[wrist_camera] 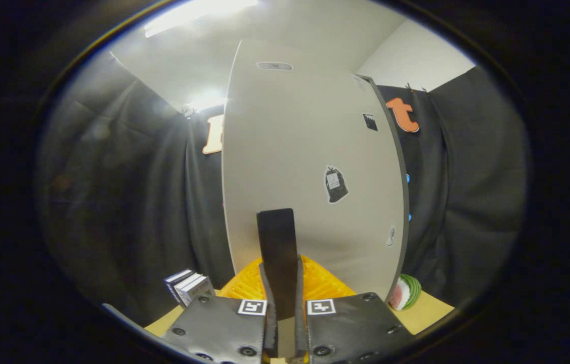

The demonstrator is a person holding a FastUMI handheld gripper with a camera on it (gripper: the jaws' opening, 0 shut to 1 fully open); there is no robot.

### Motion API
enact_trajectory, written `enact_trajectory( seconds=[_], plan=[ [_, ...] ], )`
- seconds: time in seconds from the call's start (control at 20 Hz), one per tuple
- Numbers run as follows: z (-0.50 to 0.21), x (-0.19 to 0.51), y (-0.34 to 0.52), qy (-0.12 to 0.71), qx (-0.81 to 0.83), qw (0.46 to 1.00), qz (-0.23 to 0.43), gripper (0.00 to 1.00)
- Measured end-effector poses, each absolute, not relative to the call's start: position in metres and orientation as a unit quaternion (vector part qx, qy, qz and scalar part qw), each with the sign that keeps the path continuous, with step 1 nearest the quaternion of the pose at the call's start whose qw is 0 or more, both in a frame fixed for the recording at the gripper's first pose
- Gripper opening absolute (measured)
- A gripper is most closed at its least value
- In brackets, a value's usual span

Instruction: Open the shoe cabinet door, grab the shoes and put them into the shoe cabinet, then close the shoe cabinet door.

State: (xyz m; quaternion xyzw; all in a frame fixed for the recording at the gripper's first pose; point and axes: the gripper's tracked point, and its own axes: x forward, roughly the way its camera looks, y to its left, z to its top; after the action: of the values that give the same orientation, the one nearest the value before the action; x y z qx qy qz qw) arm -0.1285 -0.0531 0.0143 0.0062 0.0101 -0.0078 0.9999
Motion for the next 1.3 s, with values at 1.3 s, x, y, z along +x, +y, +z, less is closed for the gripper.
enact_trajectory(
  seconds=[1.3],
  plan=[
    [0.037, -0.251, -0.201, 0.006, 0.031, 0.998, -0.046, 0.13]
  ],
)
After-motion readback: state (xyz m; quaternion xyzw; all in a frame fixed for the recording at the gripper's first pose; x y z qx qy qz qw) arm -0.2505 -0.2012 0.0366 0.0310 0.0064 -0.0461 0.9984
